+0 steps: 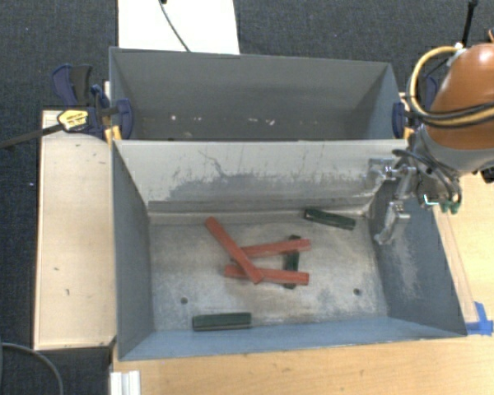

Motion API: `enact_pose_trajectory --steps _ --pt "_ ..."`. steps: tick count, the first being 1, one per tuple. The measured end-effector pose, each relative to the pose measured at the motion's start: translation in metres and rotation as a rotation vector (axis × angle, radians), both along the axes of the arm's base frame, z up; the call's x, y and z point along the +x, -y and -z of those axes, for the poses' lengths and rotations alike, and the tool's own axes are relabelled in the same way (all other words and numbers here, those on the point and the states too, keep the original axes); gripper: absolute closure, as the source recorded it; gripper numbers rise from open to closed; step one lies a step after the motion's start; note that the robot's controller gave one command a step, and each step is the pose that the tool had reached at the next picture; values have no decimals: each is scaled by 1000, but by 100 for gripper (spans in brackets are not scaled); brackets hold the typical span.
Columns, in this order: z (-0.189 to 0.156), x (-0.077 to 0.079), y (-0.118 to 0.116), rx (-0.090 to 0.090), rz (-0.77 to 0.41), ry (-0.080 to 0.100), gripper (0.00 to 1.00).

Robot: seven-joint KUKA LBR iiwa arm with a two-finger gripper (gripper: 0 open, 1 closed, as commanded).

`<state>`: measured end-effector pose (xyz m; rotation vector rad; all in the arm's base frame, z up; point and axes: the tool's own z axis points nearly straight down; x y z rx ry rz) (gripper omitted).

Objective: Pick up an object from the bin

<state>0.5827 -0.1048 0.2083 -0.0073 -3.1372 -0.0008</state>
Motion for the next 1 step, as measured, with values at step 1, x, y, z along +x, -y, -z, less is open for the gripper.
enact_pose_trajectory --steps 1 --pt "142 -10 -95 3 -76 -1 0"
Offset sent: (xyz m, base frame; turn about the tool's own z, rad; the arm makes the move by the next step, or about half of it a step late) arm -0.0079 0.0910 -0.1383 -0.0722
